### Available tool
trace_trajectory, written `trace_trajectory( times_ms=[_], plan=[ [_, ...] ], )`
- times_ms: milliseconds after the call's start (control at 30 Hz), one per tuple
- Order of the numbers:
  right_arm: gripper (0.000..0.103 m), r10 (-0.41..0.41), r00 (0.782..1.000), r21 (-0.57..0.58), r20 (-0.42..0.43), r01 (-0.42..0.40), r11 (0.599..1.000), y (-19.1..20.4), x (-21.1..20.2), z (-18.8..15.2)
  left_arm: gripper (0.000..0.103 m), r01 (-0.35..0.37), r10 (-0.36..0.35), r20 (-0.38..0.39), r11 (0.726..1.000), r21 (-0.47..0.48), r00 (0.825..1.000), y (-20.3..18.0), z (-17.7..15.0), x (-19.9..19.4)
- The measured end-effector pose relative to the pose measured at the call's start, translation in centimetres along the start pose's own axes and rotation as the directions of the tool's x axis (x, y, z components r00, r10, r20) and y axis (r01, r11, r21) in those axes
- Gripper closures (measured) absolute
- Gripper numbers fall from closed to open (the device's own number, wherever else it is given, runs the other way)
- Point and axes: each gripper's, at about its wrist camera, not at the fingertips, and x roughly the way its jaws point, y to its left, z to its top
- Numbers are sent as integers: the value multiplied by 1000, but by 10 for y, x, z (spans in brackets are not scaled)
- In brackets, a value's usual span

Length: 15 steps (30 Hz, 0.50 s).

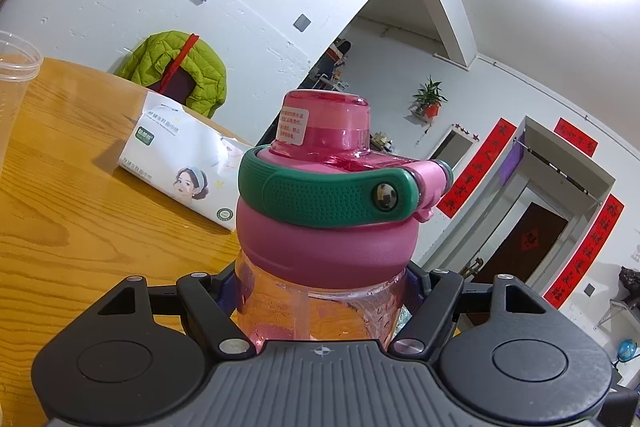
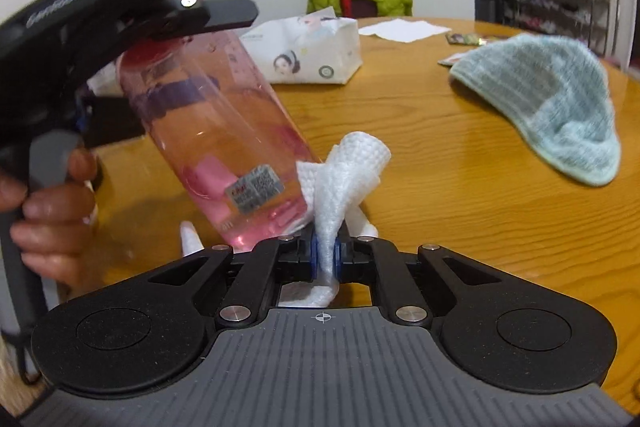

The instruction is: Clean container

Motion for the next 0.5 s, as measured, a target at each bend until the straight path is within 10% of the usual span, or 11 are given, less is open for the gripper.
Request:
trace_trajectory(
  times_ms=[333,500],
  plan=[
    [94,221,974,-145,-53,-226,963,30,-37,-11,31,-10,10,1,999,50,1000,-7,-2,-2],
    [94,109,992,-153,-69,-118,981,26,-19,-8,31,-8,9,-5,998,55,1000,-7,-2,-1]
  ],
)
